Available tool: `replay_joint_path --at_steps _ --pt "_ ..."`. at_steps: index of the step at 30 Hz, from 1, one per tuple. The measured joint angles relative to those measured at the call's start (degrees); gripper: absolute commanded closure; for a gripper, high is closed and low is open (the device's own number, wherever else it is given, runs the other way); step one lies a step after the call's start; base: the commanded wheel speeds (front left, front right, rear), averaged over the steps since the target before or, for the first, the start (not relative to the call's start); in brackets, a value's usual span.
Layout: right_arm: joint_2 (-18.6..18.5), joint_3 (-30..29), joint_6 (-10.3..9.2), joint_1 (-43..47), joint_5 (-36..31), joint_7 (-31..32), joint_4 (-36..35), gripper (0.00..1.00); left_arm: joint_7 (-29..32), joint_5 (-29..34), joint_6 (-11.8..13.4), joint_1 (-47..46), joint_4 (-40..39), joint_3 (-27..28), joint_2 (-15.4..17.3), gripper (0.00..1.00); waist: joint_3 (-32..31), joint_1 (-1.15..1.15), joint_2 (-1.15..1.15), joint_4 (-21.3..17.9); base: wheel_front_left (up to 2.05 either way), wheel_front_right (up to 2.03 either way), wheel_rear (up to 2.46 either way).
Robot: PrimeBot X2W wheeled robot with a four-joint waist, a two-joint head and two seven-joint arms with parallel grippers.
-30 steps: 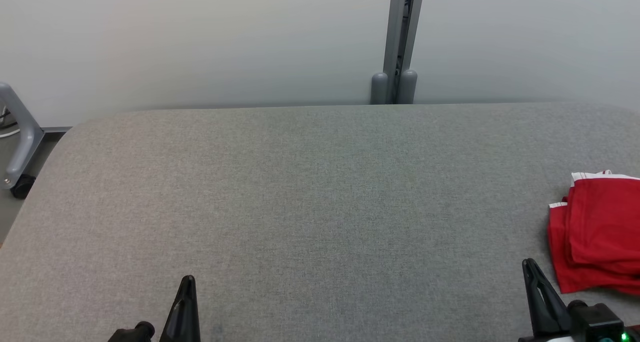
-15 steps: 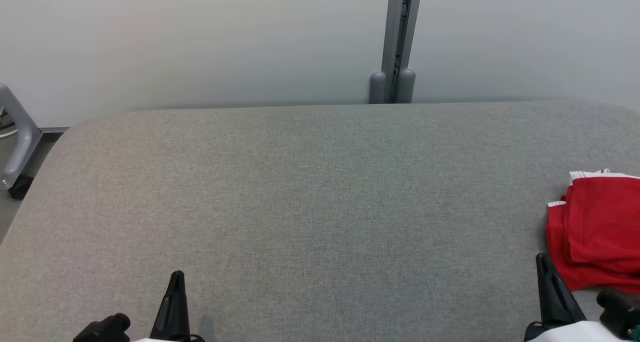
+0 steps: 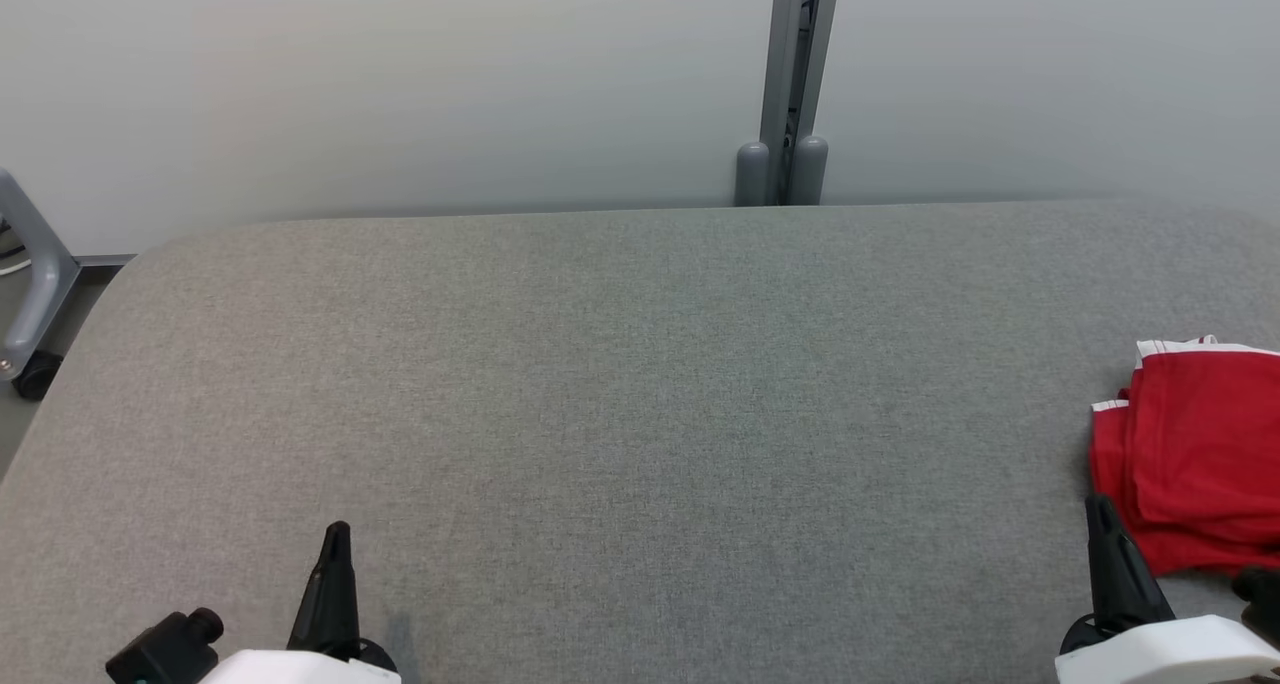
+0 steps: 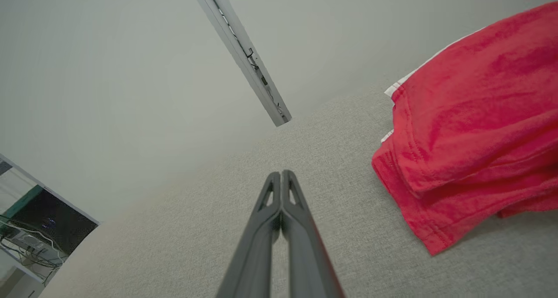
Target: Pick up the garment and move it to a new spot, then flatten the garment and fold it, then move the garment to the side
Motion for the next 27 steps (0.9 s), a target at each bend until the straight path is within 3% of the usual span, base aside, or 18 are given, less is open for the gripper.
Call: replay_joint_path --at_steps 27 --pt "-0.16 -1.33 -0.01 -3.41 23.54 5.19 1.42 1.00 4.75 -18.40 -3.11 -4.17 1.36 3.13 0.60 1.00 0.18 0.00 0.00 -0.52 0.00 0.00 0.00"
